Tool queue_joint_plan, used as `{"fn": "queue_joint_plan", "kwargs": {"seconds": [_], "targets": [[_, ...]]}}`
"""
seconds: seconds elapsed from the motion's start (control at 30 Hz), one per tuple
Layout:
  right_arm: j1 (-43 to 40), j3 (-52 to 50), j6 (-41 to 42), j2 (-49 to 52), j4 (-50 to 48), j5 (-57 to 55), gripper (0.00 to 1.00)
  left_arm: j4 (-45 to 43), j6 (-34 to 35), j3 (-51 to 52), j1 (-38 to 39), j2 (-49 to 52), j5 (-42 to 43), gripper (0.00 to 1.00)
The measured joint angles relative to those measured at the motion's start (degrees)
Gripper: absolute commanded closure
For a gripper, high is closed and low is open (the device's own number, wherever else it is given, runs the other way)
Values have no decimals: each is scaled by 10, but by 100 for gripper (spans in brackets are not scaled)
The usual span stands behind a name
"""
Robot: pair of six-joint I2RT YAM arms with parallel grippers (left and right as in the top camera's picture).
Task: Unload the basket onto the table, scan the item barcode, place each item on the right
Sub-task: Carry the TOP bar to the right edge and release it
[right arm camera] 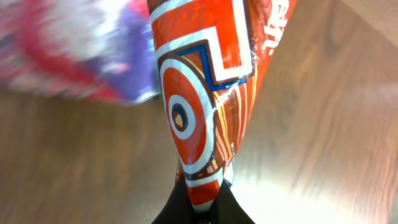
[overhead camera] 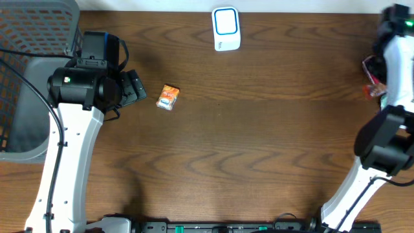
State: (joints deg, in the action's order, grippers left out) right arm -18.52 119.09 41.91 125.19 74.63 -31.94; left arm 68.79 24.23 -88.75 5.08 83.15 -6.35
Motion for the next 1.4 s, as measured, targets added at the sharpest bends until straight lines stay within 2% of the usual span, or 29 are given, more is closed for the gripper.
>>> {"fn": "queue_joint_plan", "kwargs": {"seconds": [0.3,0.53,0.63,0.8,0.9,0.97,1.0,1.13,1.4], "targets": [[-88,-31,35,0,-9,10,98,0,0,0,0,0,0,2],[-122,-103,45,0,-89,37,99,0,0,0,0,0,0,2],[-126,-130,47,0,-117,43,90,0,0,0,0,0,0,2],[-127,-144,48,0,-130,45,89,0,0,0,0,0,0,2],[-127,-144,49,0,-130,45,82,0,0,0,0,0,0,2],[-127,-145,50,0,-131,46,82,0,0,0,0,0,0,2],[-127,-145,50,0,-131,47,85,0,0,0,0,0,0,2],[-127,-146,19,0,-139,67,87,0,0,0,0,0,0,2],[-106,-146,-98,-4,-156,179,85,0,0,0,0,0,0,2]]}}
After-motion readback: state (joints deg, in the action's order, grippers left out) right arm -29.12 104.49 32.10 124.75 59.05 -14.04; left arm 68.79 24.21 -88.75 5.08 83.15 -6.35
